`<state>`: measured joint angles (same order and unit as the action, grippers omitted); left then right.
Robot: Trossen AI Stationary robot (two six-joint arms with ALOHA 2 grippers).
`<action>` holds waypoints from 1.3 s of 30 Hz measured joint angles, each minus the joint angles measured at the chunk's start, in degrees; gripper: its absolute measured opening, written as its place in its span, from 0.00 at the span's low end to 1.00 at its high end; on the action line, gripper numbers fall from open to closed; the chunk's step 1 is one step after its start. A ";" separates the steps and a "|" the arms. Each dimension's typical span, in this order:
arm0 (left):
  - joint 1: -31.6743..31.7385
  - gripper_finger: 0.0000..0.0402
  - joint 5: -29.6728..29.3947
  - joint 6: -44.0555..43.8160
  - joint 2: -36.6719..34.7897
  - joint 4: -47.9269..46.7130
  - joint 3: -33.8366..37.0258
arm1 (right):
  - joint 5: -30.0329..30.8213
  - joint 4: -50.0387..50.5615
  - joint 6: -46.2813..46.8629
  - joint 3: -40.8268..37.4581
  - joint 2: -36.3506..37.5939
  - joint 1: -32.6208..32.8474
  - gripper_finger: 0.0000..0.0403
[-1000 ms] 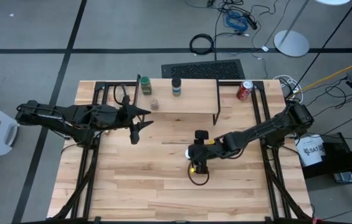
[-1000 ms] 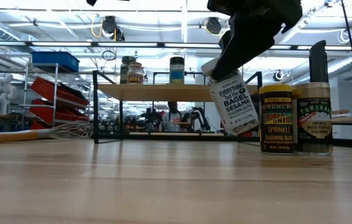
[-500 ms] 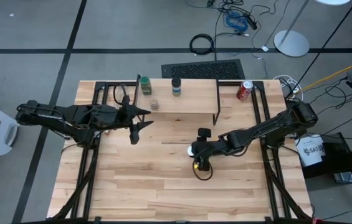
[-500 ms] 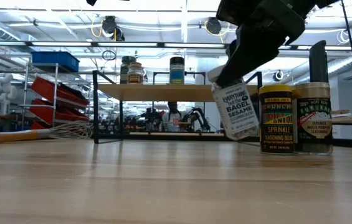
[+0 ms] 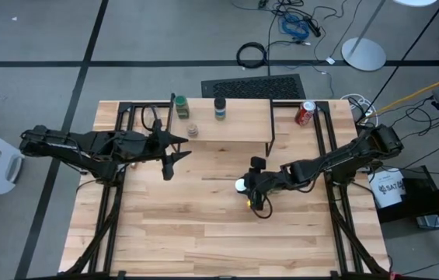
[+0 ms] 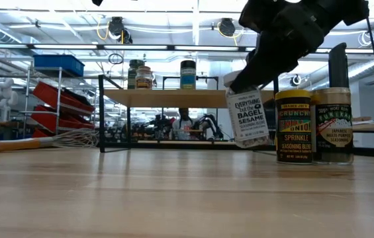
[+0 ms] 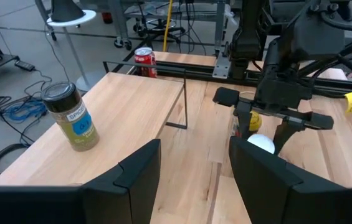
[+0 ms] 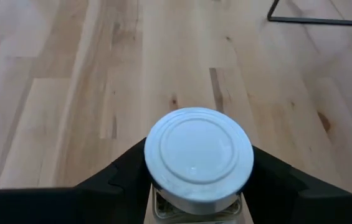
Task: Shelf spices
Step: Remove the white seasoning bottle from the shelf
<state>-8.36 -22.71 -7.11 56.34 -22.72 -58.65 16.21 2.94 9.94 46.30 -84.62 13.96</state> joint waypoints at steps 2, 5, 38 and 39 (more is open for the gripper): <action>0.00 0.49 0.00 -0.02 0.00 -0.02 0.00 | 0.11 0.06 -0.13 -0.06 0.00 -0.34 0.49; 0.00 0.49 0.00 -0.02 0.00 -0.02 0.00 | 0.31 0.17 -0.13 -0.09 0.00 -0.71 0.49; 0.00 0.49 -0.01 -0.02 0.00 0.33 0.00 | 0.06 0.13 -0.03 -1.20 -0.35 -1.14 0.49; 0.00 0.49 -0.01 0.00 0.00 0.33 0.00 | 0.06 0.16 0.00 -1.20 -0.35 -1.14 0.49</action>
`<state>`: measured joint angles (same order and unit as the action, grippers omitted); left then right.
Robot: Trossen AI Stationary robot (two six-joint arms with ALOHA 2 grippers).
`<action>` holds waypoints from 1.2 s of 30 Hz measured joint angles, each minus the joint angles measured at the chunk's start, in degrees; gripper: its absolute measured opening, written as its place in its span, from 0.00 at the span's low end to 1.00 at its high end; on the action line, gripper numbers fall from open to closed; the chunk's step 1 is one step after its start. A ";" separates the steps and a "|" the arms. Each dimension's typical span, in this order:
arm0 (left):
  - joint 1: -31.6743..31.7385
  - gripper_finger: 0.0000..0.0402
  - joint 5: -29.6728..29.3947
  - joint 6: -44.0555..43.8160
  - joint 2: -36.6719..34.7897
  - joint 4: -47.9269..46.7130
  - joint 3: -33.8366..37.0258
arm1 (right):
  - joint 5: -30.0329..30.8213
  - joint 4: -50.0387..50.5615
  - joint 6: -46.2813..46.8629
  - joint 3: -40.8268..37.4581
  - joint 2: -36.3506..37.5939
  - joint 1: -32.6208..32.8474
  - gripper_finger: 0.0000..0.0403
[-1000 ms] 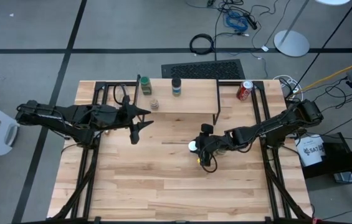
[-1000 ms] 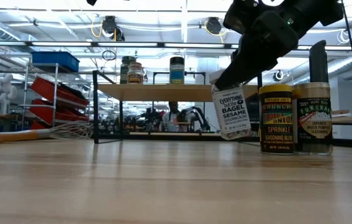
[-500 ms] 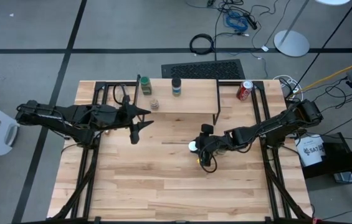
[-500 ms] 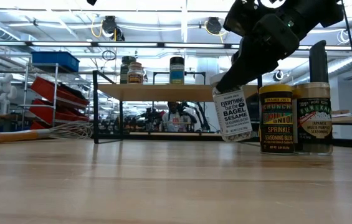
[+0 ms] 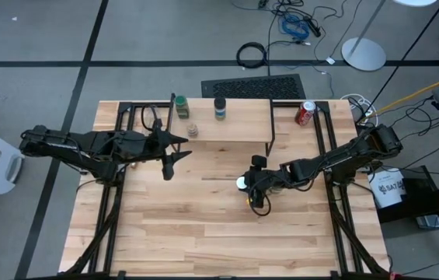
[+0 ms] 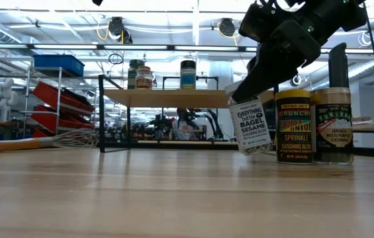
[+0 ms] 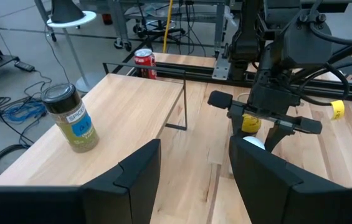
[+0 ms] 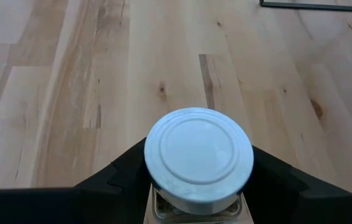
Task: Shelf spices
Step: Remove the white seasoning bottle from the shelf
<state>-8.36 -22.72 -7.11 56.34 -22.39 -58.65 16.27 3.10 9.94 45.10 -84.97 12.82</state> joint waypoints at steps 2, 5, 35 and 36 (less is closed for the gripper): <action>0.00 0.49 0.00 0.00 0.00 0.00 0.00 | 0.00 0.00 0.10 0.00 0.00 0.00 0.49; 0.00 0.49 0.00 -0.02 0.00 0.01 0.00 | 0.02 0.00 0.24 0.00 0.00 -0.02 0.49; 0.00 0.49 0.31 -0.02 0.00 0.00 0.00 | -0.04 1.74 1.39 0.04 -0.02 -0.13 0.60; 0.00 0.49 0.31 -0.02 0.00 0.00 0.00 | -0.04 1.74 1.40 0.04 -0.02 -0.13 0.60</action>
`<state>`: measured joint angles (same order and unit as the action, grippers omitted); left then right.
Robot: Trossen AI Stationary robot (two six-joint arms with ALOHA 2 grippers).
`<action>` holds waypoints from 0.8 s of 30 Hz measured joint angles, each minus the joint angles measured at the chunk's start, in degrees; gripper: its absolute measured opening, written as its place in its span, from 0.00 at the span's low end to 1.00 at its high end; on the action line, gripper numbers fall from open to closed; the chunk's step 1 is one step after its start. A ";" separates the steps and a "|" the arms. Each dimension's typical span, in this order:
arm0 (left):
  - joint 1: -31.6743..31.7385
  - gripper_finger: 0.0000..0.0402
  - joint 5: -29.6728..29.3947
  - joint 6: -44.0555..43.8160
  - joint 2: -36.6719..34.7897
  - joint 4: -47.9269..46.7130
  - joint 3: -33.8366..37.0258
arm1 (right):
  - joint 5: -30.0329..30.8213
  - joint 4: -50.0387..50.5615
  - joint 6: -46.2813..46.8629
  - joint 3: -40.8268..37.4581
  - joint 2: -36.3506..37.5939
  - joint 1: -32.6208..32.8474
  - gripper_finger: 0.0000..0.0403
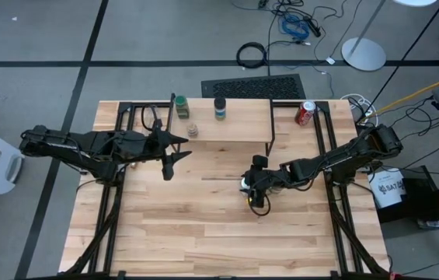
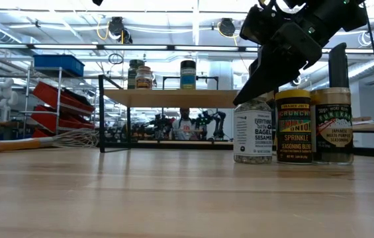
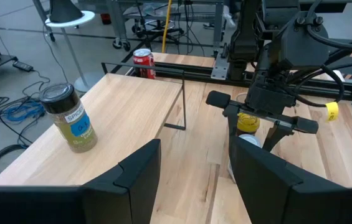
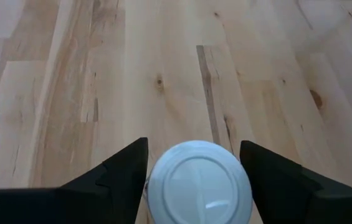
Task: Shelf spices
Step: Remove the white seasoning bottle from the shelf
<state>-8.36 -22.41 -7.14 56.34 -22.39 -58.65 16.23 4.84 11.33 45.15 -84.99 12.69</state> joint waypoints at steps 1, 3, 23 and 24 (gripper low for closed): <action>0.00 0.49 0.02 0.00 0.00 0.00 0.00 | 0.05 0.00 0.10 0.00 0.00 0.00 0.60; 0.01 0.49 0.04 0.00 0.00 0.00 0.00 | 0.26 0.04 1.18 0.00 0.00 -0.04 0.60; 0.00 0.49 0.09 0.04 -0.02 -0.02 0.00 | -0.07 6.46 7.98 3.64 0.26 -0.02 0.52; 0.01 0.49 0.09 0.04 -0.02 -0.01 0.00 | -0.07 6.88 8.00 3.92 0.26 0.06 0.52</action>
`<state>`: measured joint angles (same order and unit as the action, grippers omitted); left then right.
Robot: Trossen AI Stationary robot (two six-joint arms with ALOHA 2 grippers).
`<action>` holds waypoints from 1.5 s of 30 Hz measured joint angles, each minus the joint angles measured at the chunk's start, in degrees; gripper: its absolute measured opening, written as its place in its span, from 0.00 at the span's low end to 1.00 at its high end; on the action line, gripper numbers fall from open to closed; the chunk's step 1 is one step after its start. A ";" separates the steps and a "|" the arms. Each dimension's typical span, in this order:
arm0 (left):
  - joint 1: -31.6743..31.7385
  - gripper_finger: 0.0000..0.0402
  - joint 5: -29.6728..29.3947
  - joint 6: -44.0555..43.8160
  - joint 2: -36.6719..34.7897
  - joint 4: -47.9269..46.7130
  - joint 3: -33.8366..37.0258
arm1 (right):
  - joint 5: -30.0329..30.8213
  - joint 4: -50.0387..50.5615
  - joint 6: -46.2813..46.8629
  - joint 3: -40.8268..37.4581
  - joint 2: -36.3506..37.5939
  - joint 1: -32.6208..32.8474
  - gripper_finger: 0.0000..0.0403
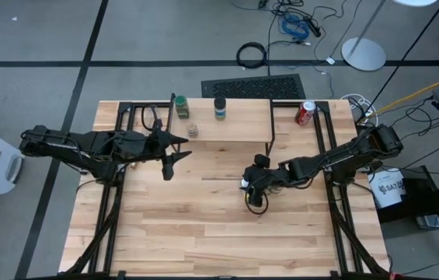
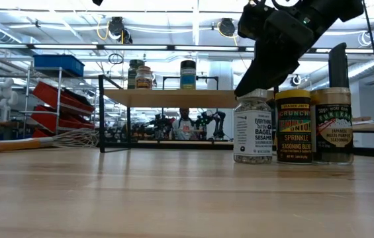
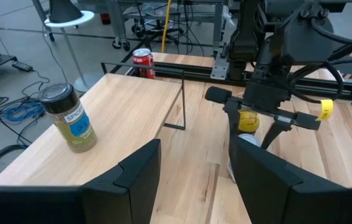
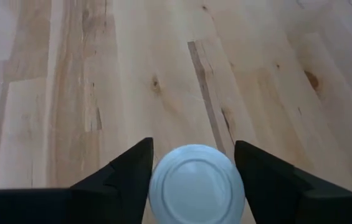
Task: Shelf spices
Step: Remove the white seasoning bottle from the shelf
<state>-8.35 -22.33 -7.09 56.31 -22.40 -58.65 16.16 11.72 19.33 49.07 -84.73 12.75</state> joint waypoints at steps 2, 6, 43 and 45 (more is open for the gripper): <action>0.01 0.49 0.00 0.00 0.01 0.00 0.00 | -0.04 0.72 0.36 0.40 0.00 0.07 0.50; 0.01 0.49 0.00 0.00 0.00 -0.01 0.00 | -0.04 1.63 2.47 0.99 0.00 0.09 0.49; 0.01 0.49 1.11 1.46 0.00 0.49 0.00 | -10.31 18.33 -19.36 9.65 -1.12 -2.85 0.72; 0.01 0.49 1.11 1.47 0.00 0.50 0.00 | -10.29 18.61 -20.47 9.65 -1.78 -3.37 0.72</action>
<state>-8.35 -21.21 -5.62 56.31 -21.90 -58.65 5.87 30.33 -1.14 58.72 -86.51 9.38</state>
